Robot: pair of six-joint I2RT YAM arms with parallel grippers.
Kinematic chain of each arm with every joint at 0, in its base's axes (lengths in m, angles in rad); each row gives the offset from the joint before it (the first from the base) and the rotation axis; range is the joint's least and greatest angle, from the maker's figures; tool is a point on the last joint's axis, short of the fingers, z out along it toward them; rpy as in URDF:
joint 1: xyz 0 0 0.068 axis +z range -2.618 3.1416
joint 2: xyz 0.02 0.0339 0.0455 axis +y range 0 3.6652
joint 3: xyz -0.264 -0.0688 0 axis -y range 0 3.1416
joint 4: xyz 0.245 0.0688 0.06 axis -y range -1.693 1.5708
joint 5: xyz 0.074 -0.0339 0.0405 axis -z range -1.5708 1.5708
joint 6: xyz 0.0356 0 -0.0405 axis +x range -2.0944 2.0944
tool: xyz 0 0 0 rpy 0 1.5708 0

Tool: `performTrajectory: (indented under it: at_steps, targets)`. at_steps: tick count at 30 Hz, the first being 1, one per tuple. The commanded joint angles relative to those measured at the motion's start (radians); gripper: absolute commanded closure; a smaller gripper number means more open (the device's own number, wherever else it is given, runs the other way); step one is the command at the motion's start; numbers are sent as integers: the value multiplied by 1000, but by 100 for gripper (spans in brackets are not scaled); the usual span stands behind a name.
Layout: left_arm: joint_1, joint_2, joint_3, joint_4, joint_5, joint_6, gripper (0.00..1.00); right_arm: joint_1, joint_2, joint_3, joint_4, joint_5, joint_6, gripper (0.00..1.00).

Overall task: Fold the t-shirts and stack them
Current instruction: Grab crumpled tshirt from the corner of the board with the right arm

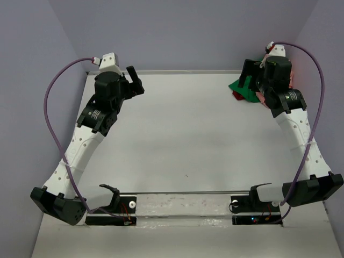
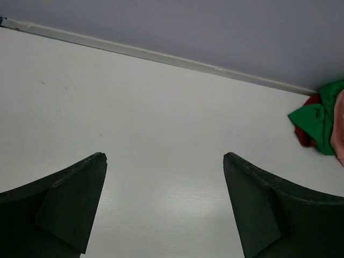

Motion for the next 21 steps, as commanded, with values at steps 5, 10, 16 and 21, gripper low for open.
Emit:
performTrajectory:
  at_steps: [5,10,16,21]
  targets:
    - [-1,-83,-43,52,19,13,1,7,8,12,36,127,34,0]
    - [-3,-77,-49,47,25,21,1,7,105,72,20,229,48,1]
    - [-3,-62,-58,55,59,4,1,-78,198,120,84,218,33,4]
    - [-3,-65,-77,64,34,10,1,-246,389,299,70,133,42,24]
